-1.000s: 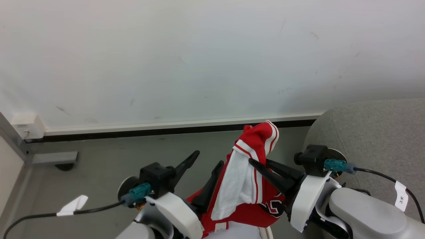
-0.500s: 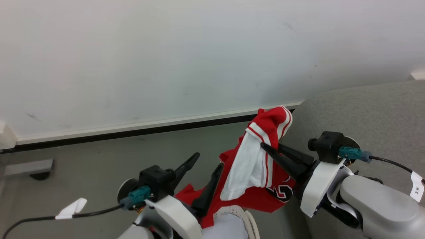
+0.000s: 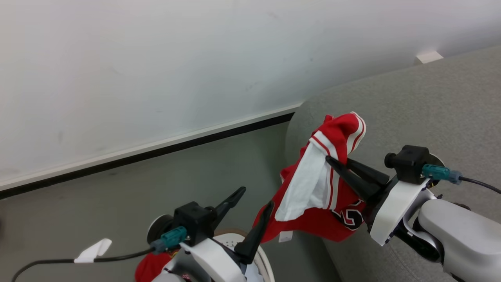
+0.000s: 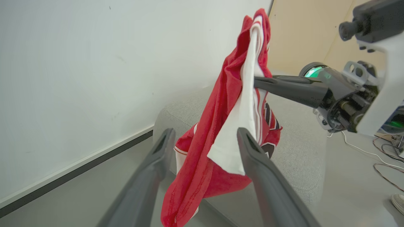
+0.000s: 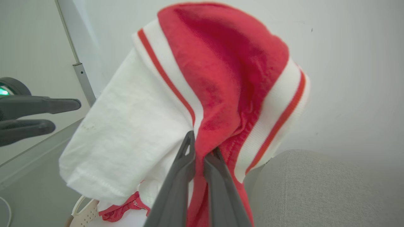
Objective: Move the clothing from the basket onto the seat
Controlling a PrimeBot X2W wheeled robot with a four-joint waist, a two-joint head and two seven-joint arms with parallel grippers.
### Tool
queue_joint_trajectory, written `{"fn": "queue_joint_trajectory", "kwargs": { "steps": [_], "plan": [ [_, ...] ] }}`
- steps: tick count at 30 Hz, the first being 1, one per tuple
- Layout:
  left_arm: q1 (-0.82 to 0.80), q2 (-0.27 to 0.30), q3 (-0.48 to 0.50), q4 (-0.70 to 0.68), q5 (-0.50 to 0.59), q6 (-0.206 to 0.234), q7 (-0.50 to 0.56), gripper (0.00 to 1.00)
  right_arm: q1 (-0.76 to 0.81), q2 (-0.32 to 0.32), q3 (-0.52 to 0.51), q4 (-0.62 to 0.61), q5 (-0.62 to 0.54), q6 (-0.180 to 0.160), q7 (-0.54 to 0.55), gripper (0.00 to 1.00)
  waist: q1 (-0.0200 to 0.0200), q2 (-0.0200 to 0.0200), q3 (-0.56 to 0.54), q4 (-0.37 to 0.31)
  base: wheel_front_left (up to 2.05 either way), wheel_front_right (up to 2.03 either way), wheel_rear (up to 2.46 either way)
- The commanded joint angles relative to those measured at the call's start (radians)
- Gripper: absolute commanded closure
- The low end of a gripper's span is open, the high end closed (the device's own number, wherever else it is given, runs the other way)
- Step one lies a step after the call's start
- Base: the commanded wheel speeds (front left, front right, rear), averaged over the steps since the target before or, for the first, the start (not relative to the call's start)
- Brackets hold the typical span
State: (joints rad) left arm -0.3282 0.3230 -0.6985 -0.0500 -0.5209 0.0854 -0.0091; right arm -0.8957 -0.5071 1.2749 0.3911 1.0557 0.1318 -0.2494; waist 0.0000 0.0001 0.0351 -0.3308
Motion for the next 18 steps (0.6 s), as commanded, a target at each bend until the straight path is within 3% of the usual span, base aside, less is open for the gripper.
{"fn": "queue_joint_trajectory", "kwargs": {
  "steps": [1, 9, 18],
  "plan": [
    [-0.005, 0.000, -0.006, -0.007, 0.007, -0.003, 0.005, 0.00, -0.010, -0.008, -0.011, 0.002, 0.008, -0.002, -0.009, 1.00, 0.0000, -0.0001, 0.017, -0.028, 0.00, 0.00, 0.00],
    [-0.053, 0.001, -0.029, -0.037, 0.028, -0.019, 0.025, 0.00, -0.036, -0.032, -0.090, 0.040, -0.004, -0.002, -0.015, 1.00, 0.0000, -0.0001, 0.101, -0.015, 0.00, 0.00, 0.00],
    [-0.189, 0.016, -0.033, -0.078, 0.057, -0.071, 0.063, 0.00, -0.196, -0.126, -0.298, 0.154, -0.072, -0.002, -0.011, 1.00, 0.0000, -0.0001, 0.317, 0.102, 0.00, 0.00, 0.00]
  ]
}}
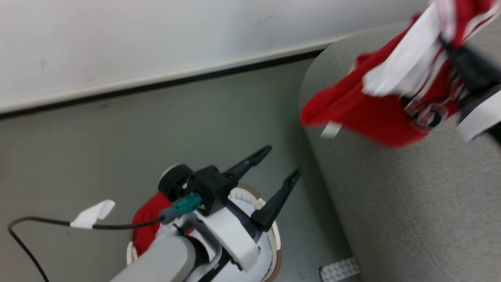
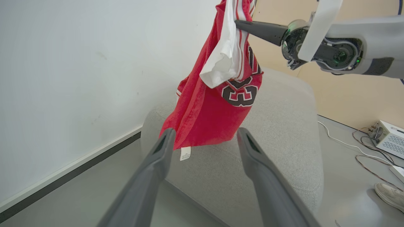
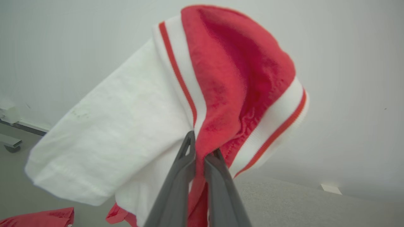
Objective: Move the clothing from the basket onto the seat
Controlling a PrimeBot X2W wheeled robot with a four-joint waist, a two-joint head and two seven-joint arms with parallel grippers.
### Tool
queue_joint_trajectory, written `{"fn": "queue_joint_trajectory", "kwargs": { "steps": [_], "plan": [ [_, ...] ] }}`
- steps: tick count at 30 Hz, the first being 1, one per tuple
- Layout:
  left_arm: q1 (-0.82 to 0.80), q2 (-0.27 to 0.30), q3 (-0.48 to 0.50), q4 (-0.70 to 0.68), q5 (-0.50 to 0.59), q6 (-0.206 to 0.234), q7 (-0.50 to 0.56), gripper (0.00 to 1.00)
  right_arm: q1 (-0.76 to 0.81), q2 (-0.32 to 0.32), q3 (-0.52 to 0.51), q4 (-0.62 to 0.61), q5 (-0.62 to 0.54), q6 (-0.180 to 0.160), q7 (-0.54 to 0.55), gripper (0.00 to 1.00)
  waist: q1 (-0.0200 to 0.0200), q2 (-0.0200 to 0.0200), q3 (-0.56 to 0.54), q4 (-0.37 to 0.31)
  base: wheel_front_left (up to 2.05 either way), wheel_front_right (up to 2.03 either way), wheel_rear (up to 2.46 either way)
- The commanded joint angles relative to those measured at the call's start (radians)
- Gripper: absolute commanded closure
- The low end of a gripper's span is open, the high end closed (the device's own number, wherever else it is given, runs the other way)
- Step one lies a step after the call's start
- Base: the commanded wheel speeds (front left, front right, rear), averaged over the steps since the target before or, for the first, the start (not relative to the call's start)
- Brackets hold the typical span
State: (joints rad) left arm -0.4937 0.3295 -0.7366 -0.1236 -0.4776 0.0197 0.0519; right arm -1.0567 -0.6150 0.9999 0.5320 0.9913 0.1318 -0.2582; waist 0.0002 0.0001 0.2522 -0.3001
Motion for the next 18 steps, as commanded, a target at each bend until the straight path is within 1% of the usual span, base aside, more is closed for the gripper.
{"fn": "queue_joint_trajectory", "kwargs": {
  "steps": [1, 4, 8, 11, 14, 18],
  "plan": [
    [-0.041, 0.011, 0.008, -0.008, 0.014, -0.012, 0.006, 0.00, -0.062, -0.036, -0.051, 0.029, -0.020, -0.002, 0.007, 1.00, -0.0002, -0.0001, 0.129, 0.085, 0.00, 0.00, 0.00],
    [-0.094, 0.013, 0.018, -0.024, 0.021, -0.027, 0.010, 0.00, -0.144, -0.092, -0.137, 0.083, -0.055, -0.002, 0.035, 1.00, -0.0002, -0.0001, 0.216, 0.125, 0.00, 0.00, 0.00],
    [-0.151, 0.014, 0.034, -0.041, 0.023, -0.040, 0.011, 0.00, -0.234, -0.149, -0.253, 0.154, -0.111, -0.002, 0.078, 1.00, -0.0002, -0.0001, 0.325, 0.167, 0.00, 0.00, 0.00],
    [-0.182, 0.016, 0.038, -0.046, 0.027, -0.052, 0.005, 0.00, -0.262, -0.170, -0.330, 0.225, -0.158, -0.002, 0.102, 1.00, -0.0002, -0.0001, 0.384, 0.189, 0.00, 0.00, 0.00],
    [-0.202, 0.016, 0.037, -0.044, 0.032, -0.061, -0.003, 0.00, -0.257, -0.166, -0.405, 0.313, -0.203, -0.002, 0.103, 1.00, -0.0002, -0.0001, 0.421, 0.204, 0.00, 0.00, 0.00],
    [-0.208, 0.023, 0.045, -0.038, 0.029, -0.058, -0.011, 0.00, -0.208, -0.111, -0.498, 0.454, -0.252, -0.002, 0.066, 1.00, -0.0002, -0.0001, 0.445, 0.206, 0.00, 0.00, 0.00]
  ]
}}
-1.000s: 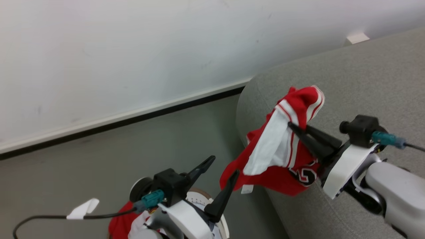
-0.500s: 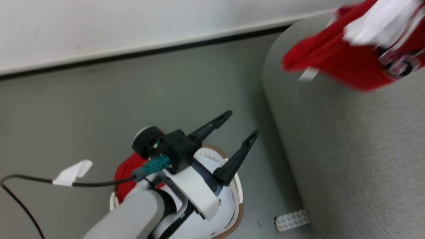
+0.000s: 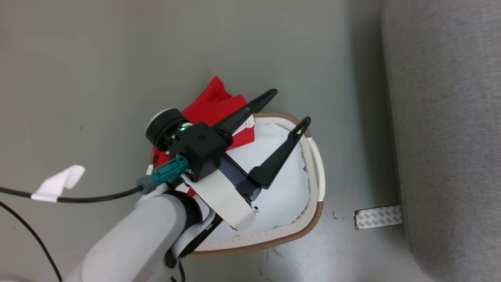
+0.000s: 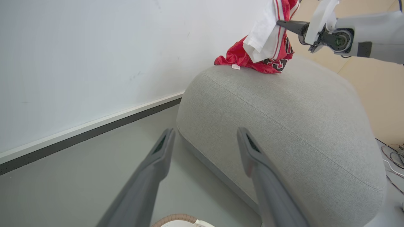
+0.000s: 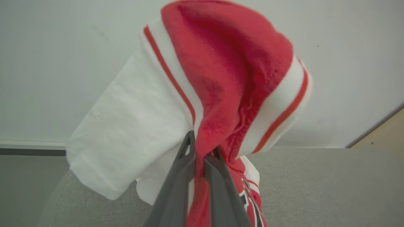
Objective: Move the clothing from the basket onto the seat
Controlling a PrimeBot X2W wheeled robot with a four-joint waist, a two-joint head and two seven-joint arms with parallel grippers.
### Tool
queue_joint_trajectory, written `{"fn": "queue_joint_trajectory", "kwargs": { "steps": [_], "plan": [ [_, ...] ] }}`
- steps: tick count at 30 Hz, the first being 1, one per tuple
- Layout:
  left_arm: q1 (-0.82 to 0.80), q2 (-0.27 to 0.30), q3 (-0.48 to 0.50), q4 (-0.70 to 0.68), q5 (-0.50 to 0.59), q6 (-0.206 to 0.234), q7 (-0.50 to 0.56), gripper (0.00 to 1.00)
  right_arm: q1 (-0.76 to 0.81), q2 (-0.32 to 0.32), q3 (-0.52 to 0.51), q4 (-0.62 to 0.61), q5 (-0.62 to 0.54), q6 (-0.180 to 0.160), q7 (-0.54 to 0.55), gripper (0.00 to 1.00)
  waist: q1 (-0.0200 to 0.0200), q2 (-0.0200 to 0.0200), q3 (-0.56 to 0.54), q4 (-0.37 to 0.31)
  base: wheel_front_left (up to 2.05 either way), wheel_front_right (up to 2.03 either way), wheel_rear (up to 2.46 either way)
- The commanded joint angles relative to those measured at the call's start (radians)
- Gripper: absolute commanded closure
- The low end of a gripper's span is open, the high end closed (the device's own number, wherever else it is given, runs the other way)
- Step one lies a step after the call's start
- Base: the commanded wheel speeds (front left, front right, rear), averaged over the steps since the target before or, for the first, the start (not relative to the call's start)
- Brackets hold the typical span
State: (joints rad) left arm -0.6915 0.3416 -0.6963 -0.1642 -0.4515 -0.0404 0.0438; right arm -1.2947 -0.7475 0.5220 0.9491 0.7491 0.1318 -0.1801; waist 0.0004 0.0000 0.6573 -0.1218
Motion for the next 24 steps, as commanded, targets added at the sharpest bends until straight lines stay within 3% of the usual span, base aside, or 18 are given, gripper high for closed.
{"fn": "queue_joint_trajectory", "kwargs": {
  "steps": [1, 7, 13, 14, 15, 16, 24],
  "plan": [
    [-0.010, 0.011, 0.005, 0.002, 0.003, 0.002, -0.003, 0.00, 0.030, 0.022, -0.020, 0.037, -0.010, -0.002, -0.012, 1.00, -0.0004, 0.0000, 0.039, 0.028, 0.00, 0.00, 0.00],
    [0.013, 0.024, 0.022, 0.012, -0.009, 0.018, -0.012, 0.00, 0.086, 0.122, -0.116, 0.200, -0.051, -0.002, -0.059, 1.00, -0.0004, 0.0000, 0.038, 0.015, 0.00, 0.00, 0.00],
    [0.035, 0.039, 0.033, 0.013, -0.022, 0.037, -0.005, 0.00, 0.130, 0.202, -0.152, 0.264, -0.078, -0.002, -0.074, 1.00, -0.0004, 0.0000, 0.005, -0.012, 0.00, 0.00, 0.00],
    [0.040, 0.039, 0.033, 0.014, -0.024, 0.038, -0.005, 0.00, 0.136, 0.209, -0.156, 0.267, -0.083, -0.002, -0.077, 0.90, -0.0004, 0.0000, -0.002, -0.015, 0.00, 0.00, 0.00],
    [0.044, 0.039, 0.032, 0.017, -0.027, 0.040, -0.005, 0.00, 0.144, 0.215, -0.159, 0.271, -0.090, -0.002, -0.080, 0.58, -0.0004, 0.0000, -0.011, -0.018, 0.00, 0.00, 0.00],
    [0.047, 0.039, 0.032, 0.019, -0.029, 0.041, -0.007, 0.00, 0.151, 0.220, -0.161, 0.273, -0.098, -0.002, -0.081, 0.00, -0.0004, 0.0000, -0.020, -0.020, 0.00, 0.00, 0.00],
    [0.105, 0.046, 0.035, 0.063, -0.037, 0.060, -0.054, 0.00, 0.251, 0.241, -0.194, 0.217, -0.147, -0.002, -0.085, 0.00, -0.0004, 0.0000, -0.129, -0.034, 0.00, 0.00, 0.00]
  ]
}}
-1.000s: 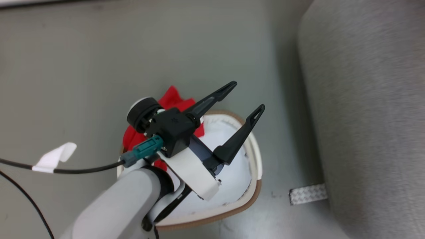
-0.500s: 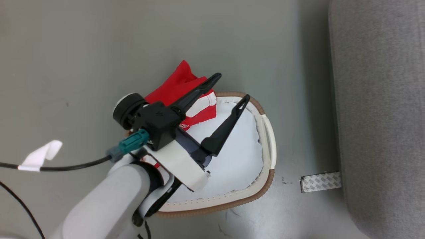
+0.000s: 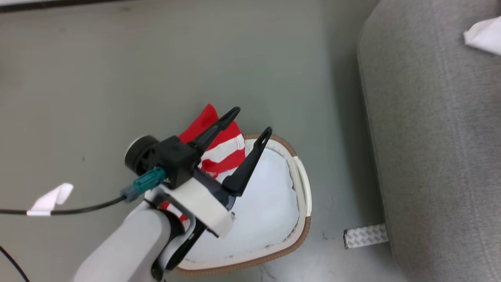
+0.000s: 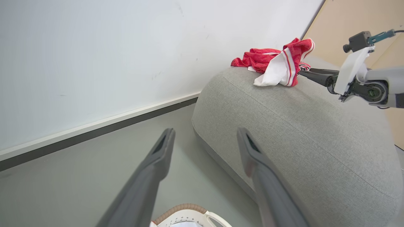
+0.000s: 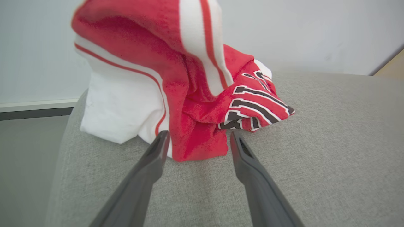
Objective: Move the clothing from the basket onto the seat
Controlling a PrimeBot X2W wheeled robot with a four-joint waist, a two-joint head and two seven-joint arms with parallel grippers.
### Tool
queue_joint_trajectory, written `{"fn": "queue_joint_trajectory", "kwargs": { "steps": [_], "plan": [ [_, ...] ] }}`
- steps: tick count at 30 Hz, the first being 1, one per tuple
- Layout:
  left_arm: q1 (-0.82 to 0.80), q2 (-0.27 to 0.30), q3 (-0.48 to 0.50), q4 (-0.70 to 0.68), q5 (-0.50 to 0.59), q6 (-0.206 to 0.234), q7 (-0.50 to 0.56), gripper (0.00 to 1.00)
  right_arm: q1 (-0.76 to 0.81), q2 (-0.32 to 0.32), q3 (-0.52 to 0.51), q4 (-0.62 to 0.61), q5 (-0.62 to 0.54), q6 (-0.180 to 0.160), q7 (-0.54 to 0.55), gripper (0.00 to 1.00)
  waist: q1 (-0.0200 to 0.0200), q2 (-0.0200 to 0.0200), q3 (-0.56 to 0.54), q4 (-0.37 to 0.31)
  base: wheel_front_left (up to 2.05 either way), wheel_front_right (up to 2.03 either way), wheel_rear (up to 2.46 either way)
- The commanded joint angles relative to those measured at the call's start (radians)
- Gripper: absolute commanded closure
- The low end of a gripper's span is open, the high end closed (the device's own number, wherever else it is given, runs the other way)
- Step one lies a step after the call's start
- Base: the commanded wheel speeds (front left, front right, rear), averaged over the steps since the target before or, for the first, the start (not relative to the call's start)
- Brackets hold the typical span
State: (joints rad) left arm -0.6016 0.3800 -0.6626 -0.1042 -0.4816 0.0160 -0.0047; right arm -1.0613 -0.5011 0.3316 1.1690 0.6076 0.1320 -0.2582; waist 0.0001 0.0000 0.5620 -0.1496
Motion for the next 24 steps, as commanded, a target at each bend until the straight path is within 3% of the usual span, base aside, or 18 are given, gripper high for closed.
{"fn": "queue_joint_trajectory", "kwargs": {
  "steps": [1, 15, 19, 24],
  "plan": [
    [0.027, 0.010, 0.003, 0.014, -0.008, 0.007, -0.014, 0.00, 0.039, -0.001, -0.006, -0.015, -0.015, -0.003, -0.007, 0.00, -0.0001, 0.0000, -0.052, -0.008, 0.00, 0.00, 0.00],
    [0.242, -0.001, 0.078, 0.157, -0.043, 0.109, -0.215, 0.00, 0.446, 0.071, -0.129, -0.405, -0.173, -0.002, -0.005, 0.00, -0.0001, 0.0000, -0.326, 0.023, 0.00, 0.00, 0.00],
    [0.316, -0.011, 0.122, 0.180, -0.024, 0.156, -0.252, 0.00, 0.562, 0.128, -0.188, -0.545, -0.251, -0.002, -0.005, 0.00, -0.0001, 0.0000, -0.382, 0.047, 0.00, 0.00, 0.00],
    [0.405, -0.045, 0.203, 0.178, 0.012, 0.175, -0.259, 0.00, 0.698, 0.224, -0.247, -0.697, -0.359, -0.002, -0.005, 0.00, -0.0001, 0.0000, -0.446, 0.082, 0.00, 0.00, 0.00]
  ]
}}
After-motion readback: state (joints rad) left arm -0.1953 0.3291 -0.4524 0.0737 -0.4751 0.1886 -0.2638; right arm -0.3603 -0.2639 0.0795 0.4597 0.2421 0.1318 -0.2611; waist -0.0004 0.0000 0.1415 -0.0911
